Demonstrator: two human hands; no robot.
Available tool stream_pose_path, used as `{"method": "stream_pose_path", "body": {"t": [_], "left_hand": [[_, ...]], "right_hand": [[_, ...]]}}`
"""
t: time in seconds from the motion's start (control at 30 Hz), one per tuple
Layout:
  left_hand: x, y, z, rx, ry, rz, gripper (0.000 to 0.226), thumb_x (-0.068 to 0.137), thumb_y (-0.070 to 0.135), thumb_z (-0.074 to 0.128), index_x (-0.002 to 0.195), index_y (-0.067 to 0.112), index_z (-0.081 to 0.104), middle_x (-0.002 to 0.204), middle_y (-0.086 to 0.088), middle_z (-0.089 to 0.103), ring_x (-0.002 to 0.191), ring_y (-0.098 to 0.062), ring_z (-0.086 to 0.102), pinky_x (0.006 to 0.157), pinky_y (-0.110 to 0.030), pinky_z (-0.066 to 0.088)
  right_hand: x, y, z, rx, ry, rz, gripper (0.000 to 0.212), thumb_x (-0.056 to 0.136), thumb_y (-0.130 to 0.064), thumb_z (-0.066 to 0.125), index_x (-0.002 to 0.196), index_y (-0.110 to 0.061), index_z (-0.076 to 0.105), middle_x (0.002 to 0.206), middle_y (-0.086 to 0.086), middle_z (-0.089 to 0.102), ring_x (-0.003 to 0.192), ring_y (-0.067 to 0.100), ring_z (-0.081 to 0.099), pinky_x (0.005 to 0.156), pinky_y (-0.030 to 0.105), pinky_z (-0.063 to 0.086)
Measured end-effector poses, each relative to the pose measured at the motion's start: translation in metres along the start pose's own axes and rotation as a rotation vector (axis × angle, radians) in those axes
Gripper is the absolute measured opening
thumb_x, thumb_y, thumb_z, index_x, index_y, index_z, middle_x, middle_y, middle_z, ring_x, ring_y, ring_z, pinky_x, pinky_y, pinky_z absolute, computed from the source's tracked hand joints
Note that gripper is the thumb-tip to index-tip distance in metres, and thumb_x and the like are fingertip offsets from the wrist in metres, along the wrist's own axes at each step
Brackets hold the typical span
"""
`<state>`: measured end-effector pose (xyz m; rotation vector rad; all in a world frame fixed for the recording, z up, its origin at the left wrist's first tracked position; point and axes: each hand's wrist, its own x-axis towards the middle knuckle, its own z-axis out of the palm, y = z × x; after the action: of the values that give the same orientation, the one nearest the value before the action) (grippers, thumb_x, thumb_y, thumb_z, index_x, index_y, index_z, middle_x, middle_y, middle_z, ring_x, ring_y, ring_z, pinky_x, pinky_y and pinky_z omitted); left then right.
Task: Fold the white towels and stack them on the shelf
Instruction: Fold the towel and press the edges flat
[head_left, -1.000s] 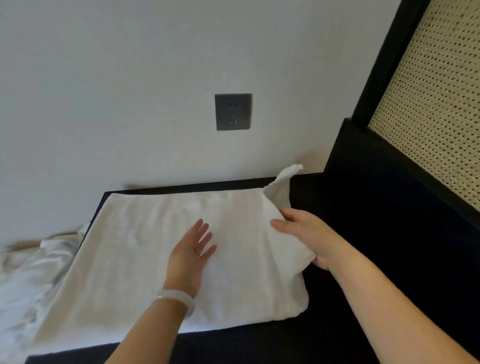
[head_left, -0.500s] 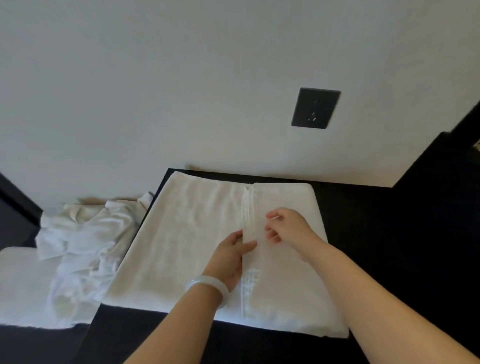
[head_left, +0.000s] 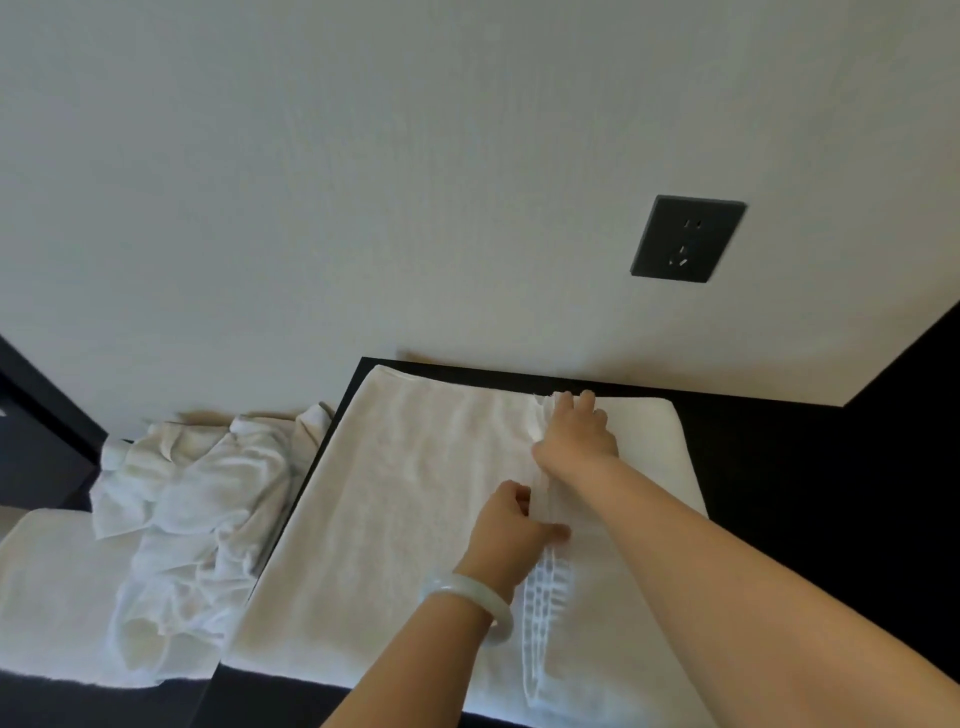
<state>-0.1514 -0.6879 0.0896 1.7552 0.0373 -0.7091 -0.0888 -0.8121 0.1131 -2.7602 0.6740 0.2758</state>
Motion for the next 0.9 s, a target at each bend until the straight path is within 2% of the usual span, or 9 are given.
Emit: {"method": "stream_pose_path", "body": {"t": [0.1,0.23,0.4,0.53,0.6,0.67,0.73,0.8,0.9], "left_hand": [[-0.005,-0.007,0.006,0.121,-0.048,-0.02,0.034,0.074,0.017,0.08,0.096,0.017,0.054,0.095,-0.003,0.068,0.083,-0.019,0.067,0.064,-0.024,0.054],[-0.007,-0.006,0.004,0.122,-0.034,-0.027,0.035,0.074,0.01,0.081,0.101,0.007,0.058,0.099,-0.011,0.07,0.091,-0.027,0.069,0.082,-0.04,0.058],[-0.008,-0.009,-0.002,0.07,-0.017,-0.005,0.034,0.075,0.005,0.079,0.098,0.014,0.055,0.095,-0.006,0.07,0.085,-0.021,0.071,0.077,-0.034,0.06],[-0.012,-0.007,0.005,0.115,0.011,0.05,0.043,0.082,0.004,0.072,0.114,0.017,0.046,0.097,0.001,0.063,0.081,-0.011,0.066,0.06,-0.017,0.054],[-0.017,-0.005,0.01,0.237,0.036,0.117,0.056,0.084,0.002,0.063,0.132,0.014,0.036,0.106,0.001,0.058,0.088,-0.013,0.064,0.068,-0.017,0.055],[-0.021,-0.003,0.018,0.496,0.141,0.271,0.069,0.087,0.007,0.057,0.146,0.014,0.023,0.131,-0.005,0.043,0.112,-0.021,0.053,0.095,-0.027,0.05],[-0.018,-0.002,0.027,0.789,0.254,0.43,0.073,0.095,0.024,0.052,0.154,0.018,0.01,0.155,-0.008,0.018,0.14,-0.028,0.026,0.116,-0.035,0.028],[-0.011,-0.003,0.035,0.974,0.198,0.532,0.069,0.102,0.04,0.037,0.156,0.024,-0.003,0.164,-0.003,-0.009,0.15,-0.027,-0.007,0.122,-0.041,0.004],[0.002,-0.023,0.039,1.144,0.052,0.575,0.064,0.103,0.051,0.017,0.155,0.03,-0.013,0.161,0.001,-0.024,0.148,-0.022,-0.023,0.121,-0.043,-0.012]], "right_hand": [[0.003,0.008,-0.002,0.204,0.093,0.004,0.052,0.092,-0.009,0.056,0.14,-0.003,0.039,0.138,0.014,0.034,0.11,0.032,0.055,0.08,0.034,0.046],[-0.006,0.013,0.009,0.272,0.051,-0.175,0.044,0.101,-0.028,0.051,0.138,-0.005,0.047,0.143,0.012,0.039,0.125,0.03,0.043,0.105,0.038,0.04],[-0.009,0.037,0.025,-0.003,0.254,-0.217,0.057,0.104,-0.042,0.033,0.157,-0.024,0.021,0.166,0.004,0.011,0.152,0.026,0.01,0.121,0.048,0.008],[-0.004,0.063,0.028,-0.098,-0.012,-0.116,0.065,0.104,-0.053,0.019,0.159,-0.029,-0.004,0.167,-0.003,-0.012,0.153,0.021,-0.013,0.12,0.052,-0.01],[0.001,0.069,0.021,-0.074,0.063,-0.086,0.064,0.103,-0.053,0.02,0.159,-0.027,0.0,0.167,-0.001,-0.008,0.153,0.023,-0.011,0.119,0.055,-0.009],[0.003,0.078,0.015,-0.109,0.248,-0.057,0.063,0.103,-0.051,0.017,0.159,-0.024,0.006,0.167,0.004,-0.002,0.153,0.025,-0.009,0.118,0.056,-0.009],[0.001,0.092,0.016,-0.146,0.349,-0.052,0.063,0.103,-0.05,0.016,0.159,-0.022,0.007,0.167,0.005,0.0,0.153,0.025,-0.009,0.117,0.054,-0.012],[-0.001,0.112,0.023,-0.174,0.277,-0.025,0.064,0.102,-0.051,0.015,0.159,-0.023,0.002,0.167,0.002,-0.005,0.153,0.022,-0.011,0.119,0.053,-0.012],[-0.001,0.131,0.03,-0.07,0.092,0.122,0.067,0.102,-0.056,0.014,0.158,-0.026,-0.005,0.167,-0.001,-0.01,0.153,0.021,-0.01,0.122,0.054,-0.008]]}}
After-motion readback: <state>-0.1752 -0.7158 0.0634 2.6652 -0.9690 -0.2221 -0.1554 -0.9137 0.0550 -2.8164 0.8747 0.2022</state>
